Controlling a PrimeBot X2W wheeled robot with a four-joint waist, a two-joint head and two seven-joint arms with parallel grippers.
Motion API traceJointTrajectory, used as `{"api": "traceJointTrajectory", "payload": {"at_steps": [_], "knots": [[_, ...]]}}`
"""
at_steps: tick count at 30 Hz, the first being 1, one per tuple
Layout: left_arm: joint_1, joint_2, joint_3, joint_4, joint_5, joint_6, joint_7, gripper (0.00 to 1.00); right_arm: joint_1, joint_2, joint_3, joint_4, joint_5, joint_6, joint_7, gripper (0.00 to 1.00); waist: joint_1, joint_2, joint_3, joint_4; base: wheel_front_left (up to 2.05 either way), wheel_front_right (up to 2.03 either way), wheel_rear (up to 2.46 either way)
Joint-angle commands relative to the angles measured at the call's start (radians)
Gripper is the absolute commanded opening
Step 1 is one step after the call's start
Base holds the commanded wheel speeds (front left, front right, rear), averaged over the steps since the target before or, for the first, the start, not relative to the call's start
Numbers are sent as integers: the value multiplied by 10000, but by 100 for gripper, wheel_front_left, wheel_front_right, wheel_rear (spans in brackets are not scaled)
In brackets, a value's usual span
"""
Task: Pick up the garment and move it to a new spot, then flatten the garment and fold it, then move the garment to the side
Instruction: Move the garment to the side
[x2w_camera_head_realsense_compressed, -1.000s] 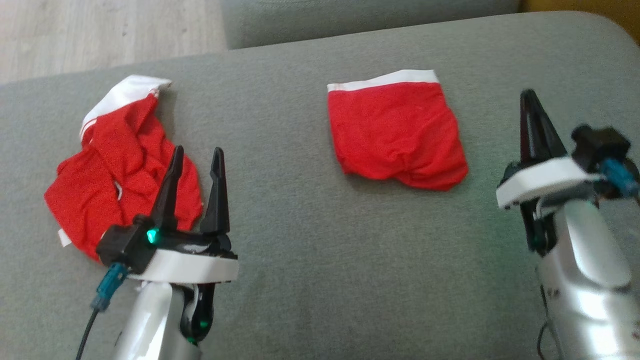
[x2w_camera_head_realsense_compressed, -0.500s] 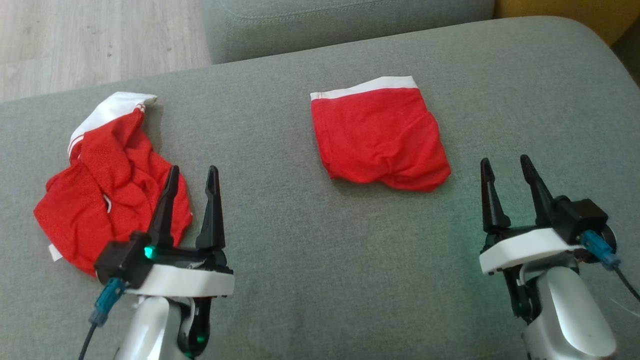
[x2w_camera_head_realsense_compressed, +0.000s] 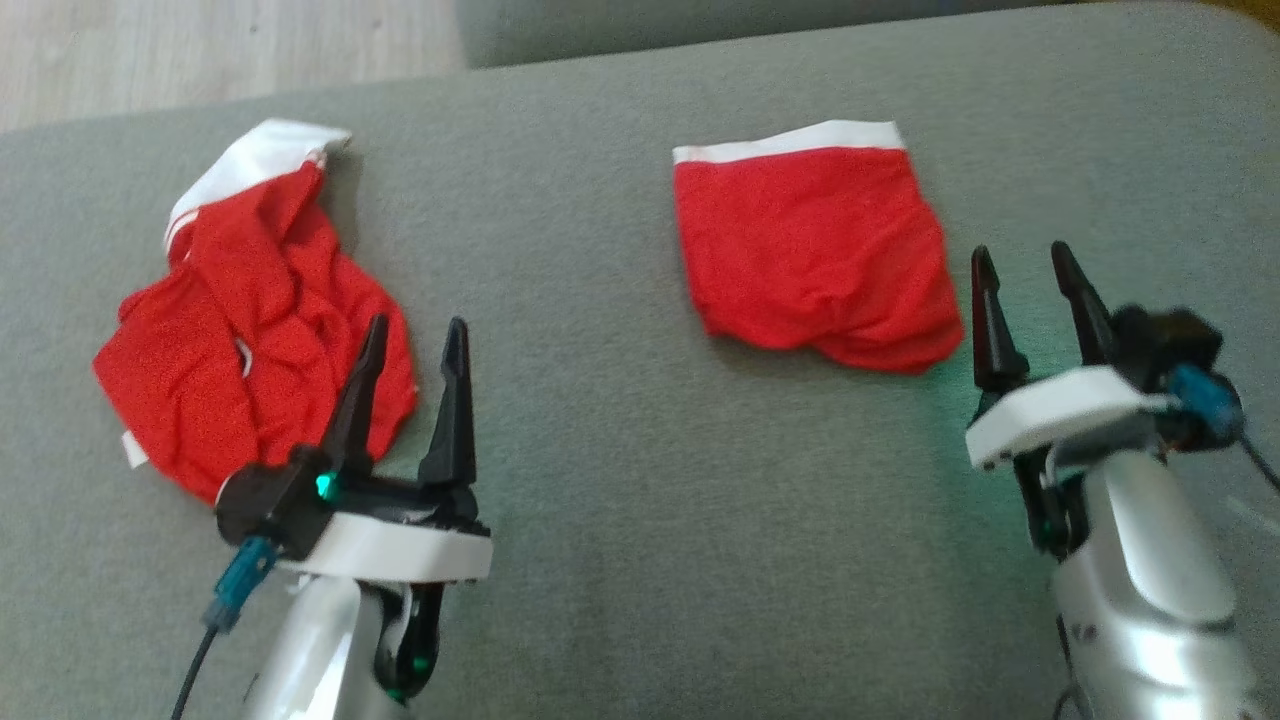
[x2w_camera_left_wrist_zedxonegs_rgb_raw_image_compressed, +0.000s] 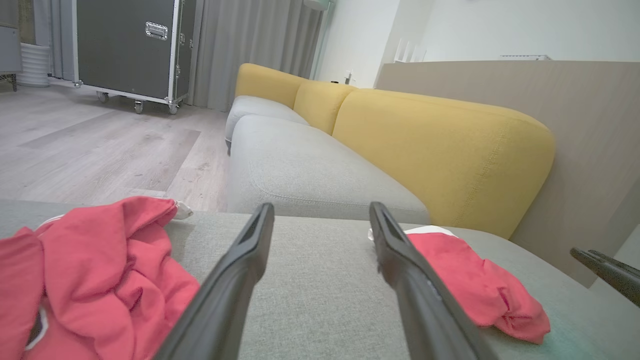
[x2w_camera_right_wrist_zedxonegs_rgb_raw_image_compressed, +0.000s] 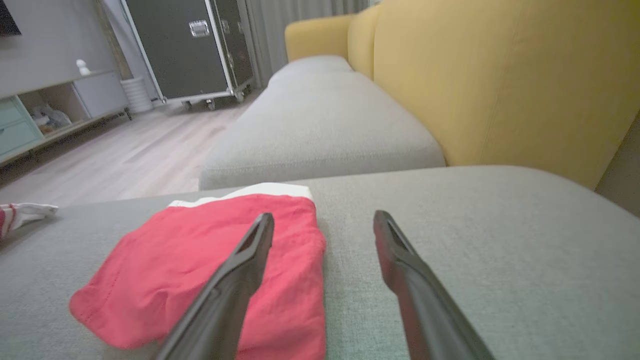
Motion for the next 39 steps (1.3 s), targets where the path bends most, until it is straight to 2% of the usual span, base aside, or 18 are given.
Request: {"api": "traceJointTrajectory", "payload": {"at_steps": [1,9,13,18,19,20,21,27,33,38,39], "knots": [[-540,62,176,-257,52,17,-51,100,-563,31,128,5,71,-7,197,100,-1,0,330,327,0,0,0],[-921,62,-300,-93,-85,16,-51,100,-2262,31,-788,2503,230,-7,1223,100,-1,0,866,1108,0,0,0],[-1032,62,-418,-46,-84,16,-51,100,-2939,31,-1245,3649,-145,-7,1239,100,-1,0,1003,1363,0,0,0],[-1077,62,-446,-56,-84,16,-51,100,-3493,31,-1318,4777,-680,-7,1211,100,-1,0,1095,1475,0,0,0],[-1079,62,-446,-57,-85,16,-51,100,-3571,20,-1291,4942,-821,-7,1185,87,-1,0,1100,1478,0,0,0],[-1079,62,-441,-52,-87,16,-51,100,-3641,-12,-1250,5074,-974,-7,1122,24,-1,0,1100,1473,0,0,0],[-1083,62,-436,-43,-89,16,-51,100,-3708,-44,-1194,5178,-1122,-7,1032,0,-1,0,1100,1460,0,0,0],[-1089,62,-359,-4,-101,16,-51,100,-4011,-237,-632,5565,-1925,-7,390,0,-1,0,930,1176,0,0,0],[-1000,62,-206,-21,-137,16,-51,100,-4297,-536,427,5782,-2455,-7,60,0,-1,0,592,696,0,0,0],[-981,62,-108,-98,-128,16,-51,100,-4510,-1082,1415,5973,-2606,-7,28,0,-1,0,532,378,0,0,0],[-1006,62,-80,-158,-112,16,-51,100,-4648,-1510,1830,6081,-2598,-7,60,0,-1,0,595,264,0,0,0]]}}
